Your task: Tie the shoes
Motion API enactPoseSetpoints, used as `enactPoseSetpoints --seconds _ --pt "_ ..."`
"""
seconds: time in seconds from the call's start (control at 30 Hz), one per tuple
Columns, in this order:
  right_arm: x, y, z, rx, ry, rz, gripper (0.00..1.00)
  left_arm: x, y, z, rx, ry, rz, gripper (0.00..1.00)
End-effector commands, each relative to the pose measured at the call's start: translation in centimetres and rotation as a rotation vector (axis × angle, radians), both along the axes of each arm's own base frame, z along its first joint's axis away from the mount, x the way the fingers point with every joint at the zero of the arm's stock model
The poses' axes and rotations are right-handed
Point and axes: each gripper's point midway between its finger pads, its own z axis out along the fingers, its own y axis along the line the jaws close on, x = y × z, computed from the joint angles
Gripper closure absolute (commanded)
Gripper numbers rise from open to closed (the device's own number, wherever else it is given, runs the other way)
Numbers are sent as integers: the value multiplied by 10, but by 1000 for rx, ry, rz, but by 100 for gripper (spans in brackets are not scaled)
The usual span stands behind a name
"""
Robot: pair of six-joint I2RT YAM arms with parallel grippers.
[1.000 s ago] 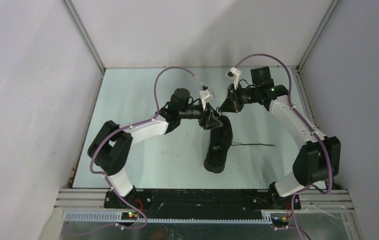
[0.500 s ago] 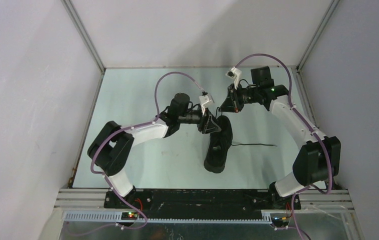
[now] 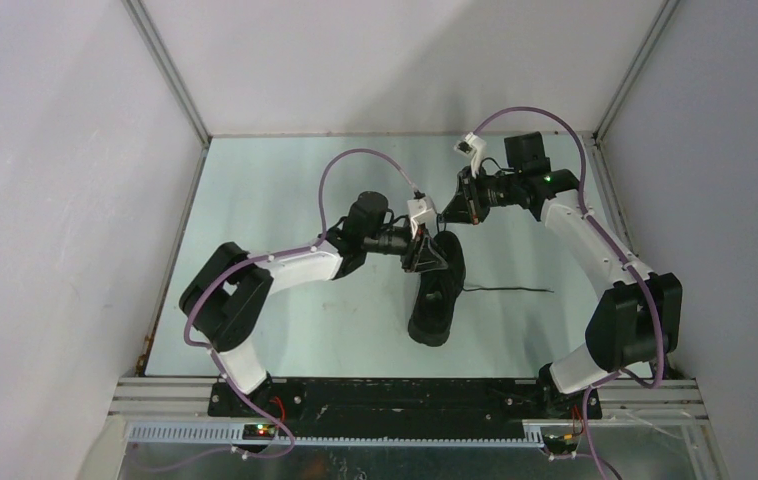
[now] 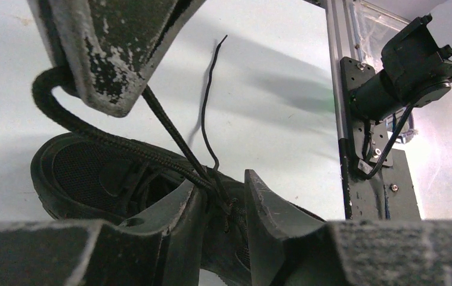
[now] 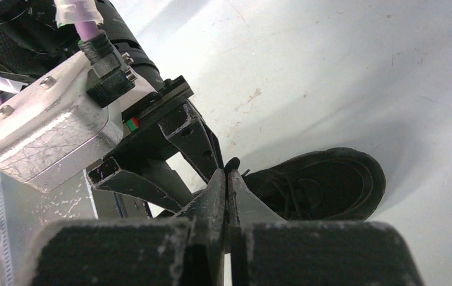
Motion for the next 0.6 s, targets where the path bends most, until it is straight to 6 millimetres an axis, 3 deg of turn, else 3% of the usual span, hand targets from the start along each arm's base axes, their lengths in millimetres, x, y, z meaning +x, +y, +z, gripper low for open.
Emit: enactPoseSetpoints --seconds 0.0,0.3,0.57 --pt "7 3 18 48 -63 9 100 2 -6 13 -31 -55 -30 66" --pt "8 0 18 50 -56 4 100 2 -2 4 -6 -49 -19 61" --pt "12 -3 13 35 -35 -28 100 31 4 7 10 7 215 62"
